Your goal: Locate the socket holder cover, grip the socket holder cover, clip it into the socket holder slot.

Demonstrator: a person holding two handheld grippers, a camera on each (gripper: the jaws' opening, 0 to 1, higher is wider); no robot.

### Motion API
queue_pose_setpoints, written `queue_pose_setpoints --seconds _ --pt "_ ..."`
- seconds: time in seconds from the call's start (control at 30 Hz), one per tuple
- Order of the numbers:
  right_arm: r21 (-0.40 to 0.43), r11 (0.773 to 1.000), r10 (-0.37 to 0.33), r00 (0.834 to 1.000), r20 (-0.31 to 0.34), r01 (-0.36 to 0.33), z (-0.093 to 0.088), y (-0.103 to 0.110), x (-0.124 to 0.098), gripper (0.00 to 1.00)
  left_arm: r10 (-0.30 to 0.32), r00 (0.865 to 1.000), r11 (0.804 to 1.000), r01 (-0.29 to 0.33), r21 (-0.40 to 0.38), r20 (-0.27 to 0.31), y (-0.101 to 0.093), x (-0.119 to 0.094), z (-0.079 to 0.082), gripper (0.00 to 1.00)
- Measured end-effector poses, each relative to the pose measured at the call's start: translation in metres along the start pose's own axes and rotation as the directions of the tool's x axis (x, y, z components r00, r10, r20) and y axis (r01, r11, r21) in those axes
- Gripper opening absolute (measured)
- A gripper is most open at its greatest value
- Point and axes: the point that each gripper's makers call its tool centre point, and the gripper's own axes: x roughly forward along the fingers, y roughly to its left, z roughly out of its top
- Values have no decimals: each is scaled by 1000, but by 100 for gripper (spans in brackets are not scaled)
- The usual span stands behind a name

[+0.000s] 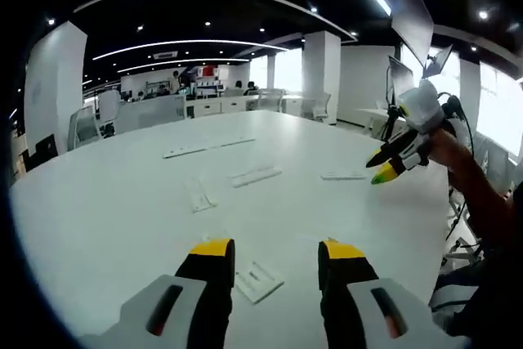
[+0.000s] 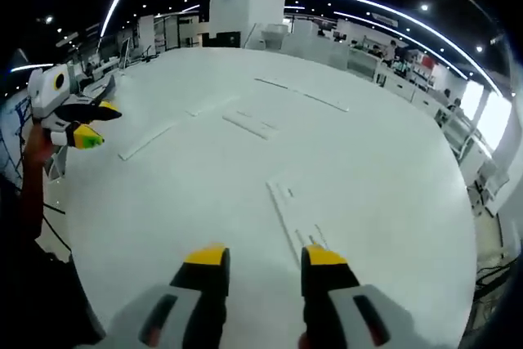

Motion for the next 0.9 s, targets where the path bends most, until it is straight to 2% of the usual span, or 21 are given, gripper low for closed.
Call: queue_pose_setpoints --seconds 0.1,0.2,0.5,0.7,0.9 --pt "-35 999 10 1000 -25 -11 2 -3 4 36 -18 1000 1000 18 11 -11 -7 7 0 41" --pt "-39 998 51 998 -35 -52 8 -5 9 36 -34 999 999 35 25 -25 -14 14 0 41" --pt "-75 993 90 993 -77 -96 17 -8 18 35 -76 996 996 78 38 -52 -30 31 -5 40" --pt "-98 988 104 986 -129 -117 19 -14 22 35 -102 992 993 106 47 -76 -43 45 -9 40" --pt "-122 986 90 981 -171 -112 19 -21 22 35 -118 989 991 123 45 -88 -51 55 -10 39"
